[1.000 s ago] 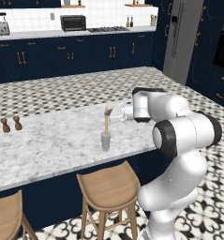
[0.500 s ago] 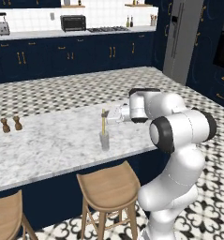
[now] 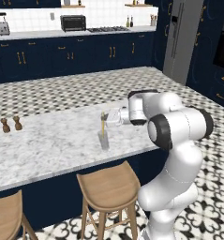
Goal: Take a straw from the drawer in front and place it inside the glass cup on the dining counter.
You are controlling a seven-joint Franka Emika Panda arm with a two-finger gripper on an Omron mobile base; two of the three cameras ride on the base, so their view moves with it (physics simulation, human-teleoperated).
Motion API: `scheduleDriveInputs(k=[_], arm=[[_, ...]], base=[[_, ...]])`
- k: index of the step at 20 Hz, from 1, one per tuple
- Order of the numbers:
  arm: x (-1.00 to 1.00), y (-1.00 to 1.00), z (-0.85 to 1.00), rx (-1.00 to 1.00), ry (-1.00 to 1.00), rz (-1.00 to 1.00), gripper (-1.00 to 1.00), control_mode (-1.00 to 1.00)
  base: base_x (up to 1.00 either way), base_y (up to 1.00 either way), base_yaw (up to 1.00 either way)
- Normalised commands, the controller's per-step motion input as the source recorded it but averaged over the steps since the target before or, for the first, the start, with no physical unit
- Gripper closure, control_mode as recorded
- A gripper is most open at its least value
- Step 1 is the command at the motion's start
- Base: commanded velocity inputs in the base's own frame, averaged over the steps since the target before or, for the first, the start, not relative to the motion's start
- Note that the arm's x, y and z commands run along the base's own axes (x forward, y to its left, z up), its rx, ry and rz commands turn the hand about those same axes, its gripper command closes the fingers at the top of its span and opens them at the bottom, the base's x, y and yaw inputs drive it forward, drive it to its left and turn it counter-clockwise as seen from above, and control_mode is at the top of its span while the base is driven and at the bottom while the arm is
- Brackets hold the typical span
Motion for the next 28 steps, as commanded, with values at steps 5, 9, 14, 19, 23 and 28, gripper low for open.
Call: scheduleDriveInputs(k=[5, 9, 14, 19, 23, 28], arm=[[0.00, 0.00, -0.19, 0.00, -0.01, 0.00, -1.00, -1.00], [0.00, 0.00, -0.12, -0.01, -0.04, 0.00, -1.00, -1.00], [-0.01, -0.10, -0.04, -0.01, -0.07, 0.00, -1.00, -1.00], [-0.01, -0.05, 0.00, 0.00, -0.09, 0.00, -1.00, -1.00], [-0.38, 0.00, 0.71, 0.00, -0.19, 0.00, -1.00, -1.00], [-0.68, -0.01, 1.00, 0.00, -0.09, 0.00, -1.00, -1.00]], base=[[0.00, 0.00, 0.00], [0.00, 0.00, 0.00], [0.00, 0.00, 0.00], [0.00, 0.00, 0.00], [0.00, 0.00, 0.00], [0.00, 0.00, 0.00]])
